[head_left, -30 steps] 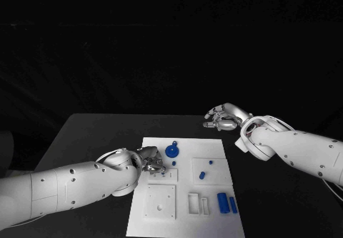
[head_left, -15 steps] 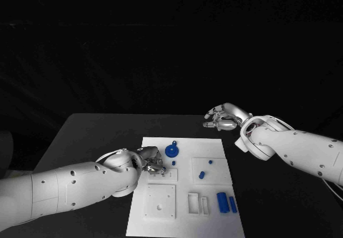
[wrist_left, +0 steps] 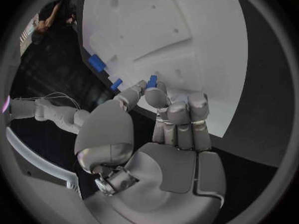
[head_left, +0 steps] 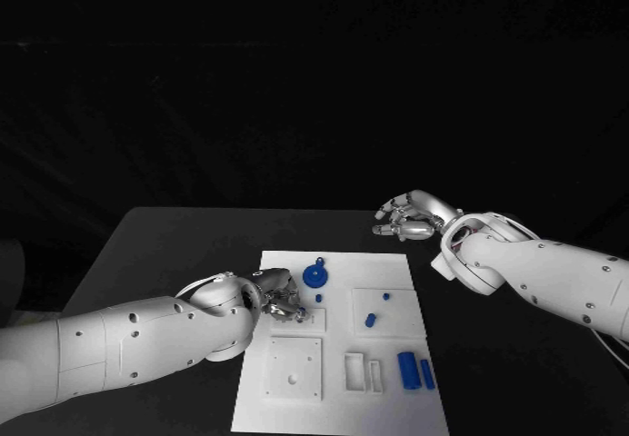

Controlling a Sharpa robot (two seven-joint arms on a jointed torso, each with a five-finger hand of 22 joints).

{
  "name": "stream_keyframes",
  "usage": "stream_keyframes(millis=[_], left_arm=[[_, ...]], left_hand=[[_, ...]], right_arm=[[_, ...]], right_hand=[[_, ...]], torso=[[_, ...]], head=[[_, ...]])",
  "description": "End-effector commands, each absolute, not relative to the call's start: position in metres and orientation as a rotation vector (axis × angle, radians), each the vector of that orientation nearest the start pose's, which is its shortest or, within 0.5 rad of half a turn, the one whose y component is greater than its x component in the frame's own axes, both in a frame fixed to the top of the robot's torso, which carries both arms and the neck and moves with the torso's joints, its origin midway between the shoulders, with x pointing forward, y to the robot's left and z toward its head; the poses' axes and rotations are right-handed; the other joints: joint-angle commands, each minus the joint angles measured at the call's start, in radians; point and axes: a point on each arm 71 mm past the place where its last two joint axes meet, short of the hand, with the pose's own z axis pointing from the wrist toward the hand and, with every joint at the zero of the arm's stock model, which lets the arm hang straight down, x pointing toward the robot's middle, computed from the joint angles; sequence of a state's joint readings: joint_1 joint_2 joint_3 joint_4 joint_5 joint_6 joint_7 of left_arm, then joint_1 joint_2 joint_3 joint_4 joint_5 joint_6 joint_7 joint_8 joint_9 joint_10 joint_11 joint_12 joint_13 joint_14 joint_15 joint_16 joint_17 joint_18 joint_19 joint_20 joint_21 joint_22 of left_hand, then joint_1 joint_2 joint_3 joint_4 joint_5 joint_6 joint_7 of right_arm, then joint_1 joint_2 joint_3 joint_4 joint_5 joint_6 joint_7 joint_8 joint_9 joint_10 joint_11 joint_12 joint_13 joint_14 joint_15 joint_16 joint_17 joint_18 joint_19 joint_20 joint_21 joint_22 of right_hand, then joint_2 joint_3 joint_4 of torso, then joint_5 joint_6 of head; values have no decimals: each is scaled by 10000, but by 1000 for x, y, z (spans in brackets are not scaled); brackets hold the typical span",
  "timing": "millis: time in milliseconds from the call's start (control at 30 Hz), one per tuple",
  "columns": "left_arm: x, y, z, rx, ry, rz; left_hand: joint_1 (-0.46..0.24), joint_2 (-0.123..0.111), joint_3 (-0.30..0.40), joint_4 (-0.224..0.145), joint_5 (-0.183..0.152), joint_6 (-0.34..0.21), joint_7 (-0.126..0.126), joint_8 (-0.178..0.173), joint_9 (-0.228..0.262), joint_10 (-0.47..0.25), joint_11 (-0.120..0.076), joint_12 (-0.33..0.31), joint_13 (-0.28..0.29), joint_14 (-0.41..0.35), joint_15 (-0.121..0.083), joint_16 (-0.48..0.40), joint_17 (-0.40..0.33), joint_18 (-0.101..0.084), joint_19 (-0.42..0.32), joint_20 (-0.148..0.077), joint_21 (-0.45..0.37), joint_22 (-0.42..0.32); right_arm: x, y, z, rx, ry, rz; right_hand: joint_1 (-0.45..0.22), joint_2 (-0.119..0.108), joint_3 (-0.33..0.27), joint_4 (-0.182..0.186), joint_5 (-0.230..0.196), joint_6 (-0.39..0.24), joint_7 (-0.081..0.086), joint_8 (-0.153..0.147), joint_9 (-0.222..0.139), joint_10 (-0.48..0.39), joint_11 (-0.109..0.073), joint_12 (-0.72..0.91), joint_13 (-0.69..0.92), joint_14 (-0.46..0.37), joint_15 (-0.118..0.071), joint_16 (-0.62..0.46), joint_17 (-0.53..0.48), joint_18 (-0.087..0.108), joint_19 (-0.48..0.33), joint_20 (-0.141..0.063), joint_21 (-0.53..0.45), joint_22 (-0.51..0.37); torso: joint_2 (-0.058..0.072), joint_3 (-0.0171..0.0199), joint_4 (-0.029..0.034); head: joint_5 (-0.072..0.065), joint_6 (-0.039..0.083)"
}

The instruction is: Assemble the parts on the task board

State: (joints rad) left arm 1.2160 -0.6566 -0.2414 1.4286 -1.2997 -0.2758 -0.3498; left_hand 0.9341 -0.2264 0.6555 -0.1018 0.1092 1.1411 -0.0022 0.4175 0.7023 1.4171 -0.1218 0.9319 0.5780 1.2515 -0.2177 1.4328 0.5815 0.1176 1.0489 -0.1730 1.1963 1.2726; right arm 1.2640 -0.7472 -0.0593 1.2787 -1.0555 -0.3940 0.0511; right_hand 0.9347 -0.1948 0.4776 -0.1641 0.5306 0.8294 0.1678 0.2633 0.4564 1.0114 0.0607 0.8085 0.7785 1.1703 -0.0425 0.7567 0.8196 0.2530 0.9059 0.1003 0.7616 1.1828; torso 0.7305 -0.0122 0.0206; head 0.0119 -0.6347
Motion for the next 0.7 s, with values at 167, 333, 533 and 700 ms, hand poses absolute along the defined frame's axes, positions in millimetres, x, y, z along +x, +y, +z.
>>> stream_keyframes(millis=[167, 333, 533, 700], left_arm=[[474, 151, -263, 424, 19931, -5031], [474, 151, -264, 409, 19969, -5002], [474, 152, -264, 350, 20006, -4931], [474, 153, -265, 346, 20063, -4889]], left_hand=[[-77, 135, 3, 129, 350, 707, -110, -57, 8, -40, -15, 65, -13, 53, -98, 87, -16, 91, 18, -985, -8, 7], [-173, 179, -52, 200, 438, 710, -108, -65, 12, -49, -12, 76, -17, 43, -94, 99, -20, 86, 2, -980, -2, 15], [-300, 136, -95, 315, 416, 712, -109, -76, 14, -56, -13, 87, -24, 32, -95, 107, -29, 86, -14, -980, 0, 20], [-524, 87, -112, 567, 356, 716, -111, -93, 18, -65, -15, 98, -37, 22, -97, 120, -42, 90, -26, -983, 1, 22]], right_arm=[[539, -227, -168, 1980, 15939, 7833], [539, -228, -169, 1982, 15944, 7830], [539, -228, -169, 1981, 15956, 7832], [539, -228, -169, 1985, 15974, 7827]], right_hand=[[-102, -16, 7, 49, 40, -11, 62, 3, -19, -68, 17, 53, -17, 48, 36, -71, 13, 88, -35, 26, -74, 19], [-96, -18, 6, 48, 40, -12, 63, 3, -21, -75, 18, 54, -24, 43, 38, -78, 16, 88, -41, 28, -79, 21], [-93, -19, 5, 49, 41, -11, 64, 4, -24, -83, 20, 56, -33, 36, 40, -87, 19, 88, -49, 30, -87, 23], [-92, -18, 4, 50, 42, -8, 64, 6, -24, -87, 20, 58, -38, 33, 42, -93, 21, 88, -53, 32, -91, 25]], torso=[[-1, -4, 2], [0, -5, 1], [-1, -4, 5], [1, -7, 1]], head=[[-6, 4], [-5, -1], [-12, 9], [-7, 1]])
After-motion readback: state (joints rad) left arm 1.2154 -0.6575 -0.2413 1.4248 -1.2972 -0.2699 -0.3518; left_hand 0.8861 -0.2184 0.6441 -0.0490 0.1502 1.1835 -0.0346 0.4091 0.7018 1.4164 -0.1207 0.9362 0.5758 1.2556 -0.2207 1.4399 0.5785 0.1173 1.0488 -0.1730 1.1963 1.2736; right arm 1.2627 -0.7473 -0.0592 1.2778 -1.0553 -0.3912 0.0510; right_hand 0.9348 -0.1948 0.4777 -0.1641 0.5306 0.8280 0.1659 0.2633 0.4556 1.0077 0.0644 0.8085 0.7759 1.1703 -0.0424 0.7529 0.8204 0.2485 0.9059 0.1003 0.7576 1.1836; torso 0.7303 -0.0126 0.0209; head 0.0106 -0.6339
